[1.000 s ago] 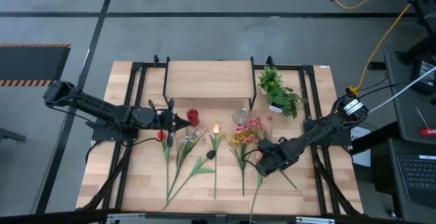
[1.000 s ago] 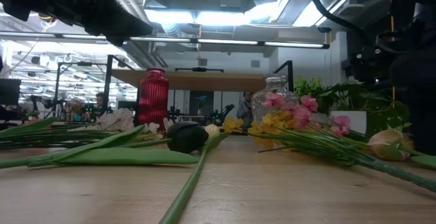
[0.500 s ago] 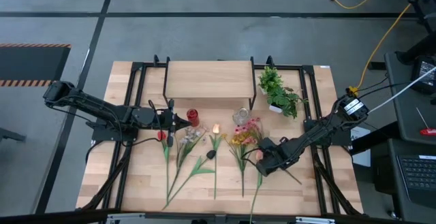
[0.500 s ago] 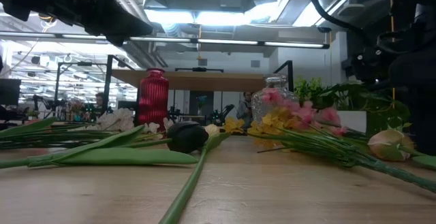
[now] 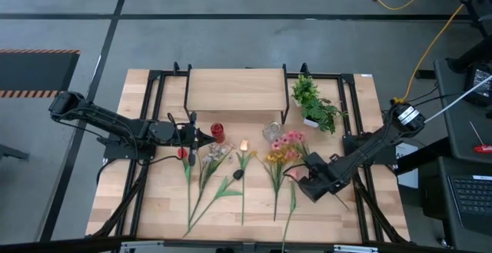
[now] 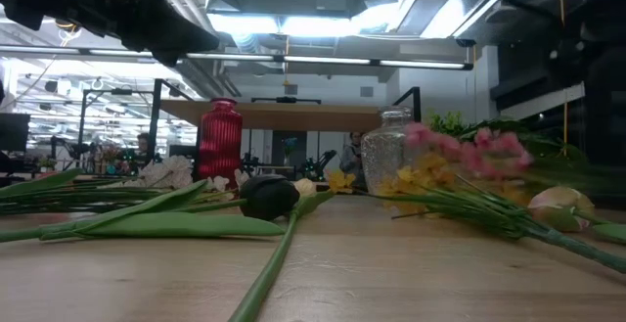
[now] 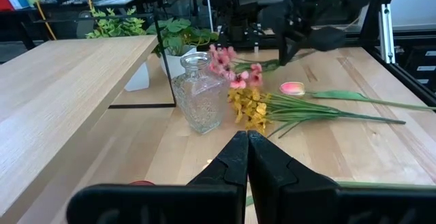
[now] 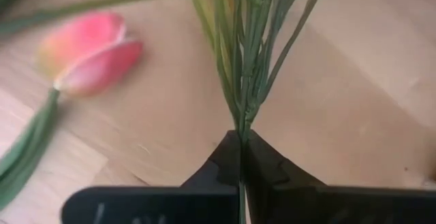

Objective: Pick and place flowers into a vace then onto a shelf
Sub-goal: Put the pink flowers into the transparent flower vase

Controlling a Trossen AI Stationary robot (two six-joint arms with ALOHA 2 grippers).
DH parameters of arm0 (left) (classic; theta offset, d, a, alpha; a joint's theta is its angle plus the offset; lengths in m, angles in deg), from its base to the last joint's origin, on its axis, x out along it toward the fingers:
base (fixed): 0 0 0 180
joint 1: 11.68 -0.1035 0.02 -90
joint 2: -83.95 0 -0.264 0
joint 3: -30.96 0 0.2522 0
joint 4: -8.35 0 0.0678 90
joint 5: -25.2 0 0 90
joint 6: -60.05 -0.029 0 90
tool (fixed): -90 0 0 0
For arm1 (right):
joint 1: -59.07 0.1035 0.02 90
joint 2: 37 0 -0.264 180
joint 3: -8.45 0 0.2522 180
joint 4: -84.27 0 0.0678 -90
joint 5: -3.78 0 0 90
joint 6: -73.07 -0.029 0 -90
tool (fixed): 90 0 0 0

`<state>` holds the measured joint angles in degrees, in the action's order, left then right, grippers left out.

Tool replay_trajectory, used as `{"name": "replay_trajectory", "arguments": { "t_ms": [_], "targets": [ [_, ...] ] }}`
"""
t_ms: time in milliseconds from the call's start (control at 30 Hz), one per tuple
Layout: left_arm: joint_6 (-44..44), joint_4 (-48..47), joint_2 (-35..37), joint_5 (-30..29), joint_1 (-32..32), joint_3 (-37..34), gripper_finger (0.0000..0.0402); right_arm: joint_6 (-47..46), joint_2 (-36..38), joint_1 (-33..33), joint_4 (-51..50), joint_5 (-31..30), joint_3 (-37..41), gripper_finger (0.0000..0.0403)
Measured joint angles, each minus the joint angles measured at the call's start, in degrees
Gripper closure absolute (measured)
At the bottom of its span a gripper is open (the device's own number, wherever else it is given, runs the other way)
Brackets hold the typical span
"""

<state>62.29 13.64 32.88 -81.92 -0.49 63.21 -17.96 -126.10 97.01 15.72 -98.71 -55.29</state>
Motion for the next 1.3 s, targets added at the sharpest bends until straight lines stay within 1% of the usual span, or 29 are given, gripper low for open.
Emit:
{"name": "replay_trajectory", "arguments": {
  "t_ms": [267, 367, 533, 700, 967, 1300],
  "targets": [
    [0.0, 0.0, 0.0, 0.0, -0.1, 0.0, 0.0398, -0.3, 5.9, 1.4, -1.5, -8.6, -0.1, 0.0401],
    [0.0, 0.0, 0.0, 0.0, -0.1, 0.0, 0.0398, -0.3, 6.9, 1.5, -3.2, -10.1, -0.1, 0.0401],
    [0.0, 0.0, 0.0, 0.0, -0.1, 0.0, 0.0398, -0.3, 7.6, 1.5, -5.7, -10.4, -0.1, 0.0401],
    [0.0, 0.0, 0.0, 0.0, -0.1, 0.0, 0.0398, -0.3, 7.9, 1.5, -7.0, -12.9, -0.1, 0.0401],
    [0.0, 0.0, 0.0, 0.0, -0.1, 0.0, 0.0398, -0.2, 13.2, 3.1, -7.7, -13.1, -0.1, 0.0401],
    [0.0, 0.0, 0.0, 0.0, -0.1, 0.0, 0.0398, -0.1, 17.8, 6.3, -8.6, -21.2, -0.1, 0.0401]
  ]
}}
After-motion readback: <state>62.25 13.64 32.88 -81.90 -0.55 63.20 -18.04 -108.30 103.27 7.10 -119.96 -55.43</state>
